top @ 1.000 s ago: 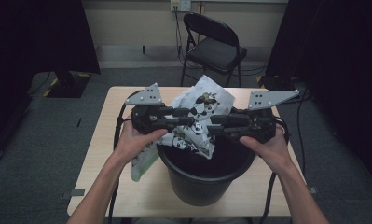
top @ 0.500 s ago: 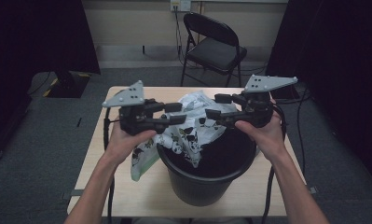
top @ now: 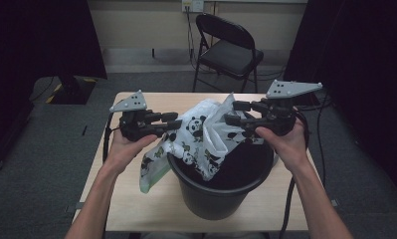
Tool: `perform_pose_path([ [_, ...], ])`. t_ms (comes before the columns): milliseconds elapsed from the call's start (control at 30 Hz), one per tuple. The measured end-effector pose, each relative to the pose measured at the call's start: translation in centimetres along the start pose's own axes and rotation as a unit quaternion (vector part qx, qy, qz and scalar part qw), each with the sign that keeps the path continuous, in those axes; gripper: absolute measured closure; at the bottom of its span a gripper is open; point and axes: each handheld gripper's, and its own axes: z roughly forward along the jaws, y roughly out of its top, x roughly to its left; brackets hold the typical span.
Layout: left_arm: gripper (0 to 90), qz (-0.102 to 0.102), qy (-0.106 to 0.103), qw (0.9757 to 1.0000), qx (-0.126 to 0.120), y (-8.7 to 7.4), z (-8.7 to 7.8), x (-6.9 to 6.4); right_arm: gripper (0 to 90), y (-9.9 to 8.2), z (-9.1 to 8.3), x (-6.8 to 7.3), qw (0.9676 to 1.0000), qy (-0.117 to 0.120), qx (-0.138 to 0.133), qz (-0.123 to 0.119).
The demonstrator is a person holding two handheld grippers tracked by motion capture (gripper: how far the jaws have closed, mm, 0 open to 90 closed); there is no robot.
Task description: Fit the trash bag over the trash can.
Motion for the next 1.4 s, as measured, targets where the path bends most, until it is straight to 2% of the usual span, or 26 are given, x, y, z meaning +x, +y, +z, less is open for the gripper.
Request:
perform_pose_path([
  [33, 76.0, 0.005, 0.005, 1.0000, -0.002, 0.1, -0.1, 0.0, 44.3, 0.0, 0.0, 0.0, 1.0000, 0.000, -0.001, 0.001],
  [100, 88.5, 0.008, 0.009, 0.9998, -0.015, 0.3, -0.5, -0.1, 42.9, 0.1, -0.2, 0.1, 1.0000, -0.003, -0.006, 0.002],
  [133, 89.9, 0.012, 0.011, 0.9998, -0.013, 0.4, -0.7, -0.2, 42.7, 0.2, -0.2, 0.1, 1.0000, -0.004, -0.008, 0.001],
  [233, 90.0, 0.019, 0.016, 0.9996, -0.016, 0.6, -0.9, -0.4, 41.6, 0.4, -0.4, 0.2, 0.9999, -0.006, -0.010, -0.001],
  [333, 90.0, 0.023, 0.019, 0.9991, -0.032, 1.1, -1.5, -0.8, 40.5, 0.7, -0.6, 0.3, 0.9999, -0.007, -0.013, -0.004],
  [500, 90.0, 0.041, 0.028, 0.9986, -0.019, 2.0, -1.7, -1.3, 40.4, 1.3, -1.1, 0.6, 0.9993, -0.010, -0.035, -0.008],
  [600, 90.0, 0.034, 0.019, 0.9988, -0.029, 2.0, -1.7, -1.3, 40.4, 1.5, -1.3, 0.6, 0.9992, -0.009, -0.039, -0.008],
  [667, 90.0, 0.025, -0.002, 0.9987, -0.044, 2.0, -1.5, -1.4, 40.2, 1.4, -1.1, 0.7, 0.9995, -0.003, -0.030, -0.007],
  [767, 90.0, 0.028, -0.007, 0.9985, -0.048, 2.5, -0.8, -1.9, 39.5, 1.2, -0.4, 1.0, 0.9998, 0.003, -0.013, -0.013],
  [833, 90.0, 0.036, -0.014, 0.9982, -0.047, 3.2, -0.2, -2.4, 36.7, 1.2, 0.2, 1.2, 0.9998, 0.012, -0.013, -0.013],
  [967, 90.0, 0.055, -0.021, 0.9973, -0.044, 4.7, 0.8, -3.7, 28.4, 1.7, 1.4, 1.9, 0.9997, 0.009, 0.000, -0.024],
  [1067, 90.0, 0.066, -0.037, 0.9956, -0.056, 5.7, 1.1, -4.8, 27.1, 2.2, 2.0, 2.4, 0.9995, 0.008, -0.003, -0.029],
  [1167, 90.0, 0.080, -0.043, 0.9944, -0.053, 6.2, 1.2, -5.7, 26.9, 2.3, 2.2, 2.4, 0.9994, 0.005, -0.003, -0.035],
  [1200, 90.0, 0.080, -0.051, 0.9938, -0.057, 6.2, 1.2, -5.9, 29.3, 2.3, 2.2, 2.4, 0.9993, 0.006, -0.002, -0.035],
  [1300, 90.0, 0.080, -0.058, 0.9928, -0.067, 5.9, 1.1, -6.0, 49.7, 1.9, 2.3, 2.2, 0.9989, 0.023, 0.003, -0.041],
  [1333, 90.0, 0.075, -0.062, 0.9928, -0.070, 5.9, 1.1, -5.9, 64.2, 1.8, 2.3, 2.2, 0.9984, 0.036, 0.005, -0.043],
  [1400, 89.0, 0.070, -0.066, 0.9928, -0.071, 5.7, 1.2, -5.7, 82.1, 1.6, 2.4, 2.2, 0.9975, 0.050, 0.006, -0.049],
])
